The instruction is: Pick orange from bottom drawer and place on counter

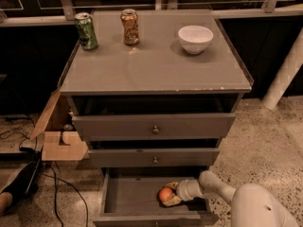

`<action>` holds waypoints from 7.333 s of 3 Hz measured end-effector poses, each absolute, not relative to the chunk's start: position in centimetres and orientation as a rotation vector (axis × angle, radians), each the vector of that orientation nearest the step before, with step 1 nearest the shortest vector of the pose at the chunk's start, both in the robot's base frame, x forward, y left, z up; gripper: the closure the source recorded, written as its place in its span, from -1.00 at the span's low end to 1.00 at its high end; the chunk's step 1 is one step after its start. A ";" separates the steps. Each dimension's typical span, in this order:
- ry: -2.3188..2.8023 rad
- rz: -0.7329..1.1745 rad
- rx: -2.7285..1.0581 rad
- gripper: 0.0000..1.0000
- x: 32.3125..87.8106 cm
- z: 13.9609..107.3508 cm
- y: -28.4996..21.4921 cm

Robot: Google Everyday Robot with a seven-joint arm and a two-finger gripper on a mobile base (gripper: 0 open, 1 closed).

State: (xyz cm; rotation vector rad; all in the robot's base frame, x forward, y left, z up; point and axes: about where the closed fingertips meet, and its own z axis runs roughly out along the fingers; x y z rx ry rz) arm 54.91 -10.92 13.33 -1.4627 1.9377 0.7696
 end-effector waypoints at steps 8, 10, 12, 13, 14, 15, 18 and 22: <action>1.985 0.447 -1.582 1.00 50.1 41.0 -16.7; 1.929 0.322 -1.644 1.00 49.3 54.3 -15.0; 1.930 0.304 -1.635 1.00 49.6 58.9 -15.3; 1.925 0.251 -1.604 1.00 50.2 68.9 -15.4; 1.861 0.126 -1.657 1.00 50.9 82.7 -13.5; 1.861 0.126 -1.657 1.00 50.9 82.6 -13.5; 1.843 0.268 -1.558 1.00 58.1 87.5 -10.5; 1.733 0.463 -1.283 1.00 69.3 86.7 -5.7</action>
Offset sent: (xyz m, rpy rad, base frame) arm -0.0086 -0.0122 0.0434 -0.0023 -0.0754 -0.0490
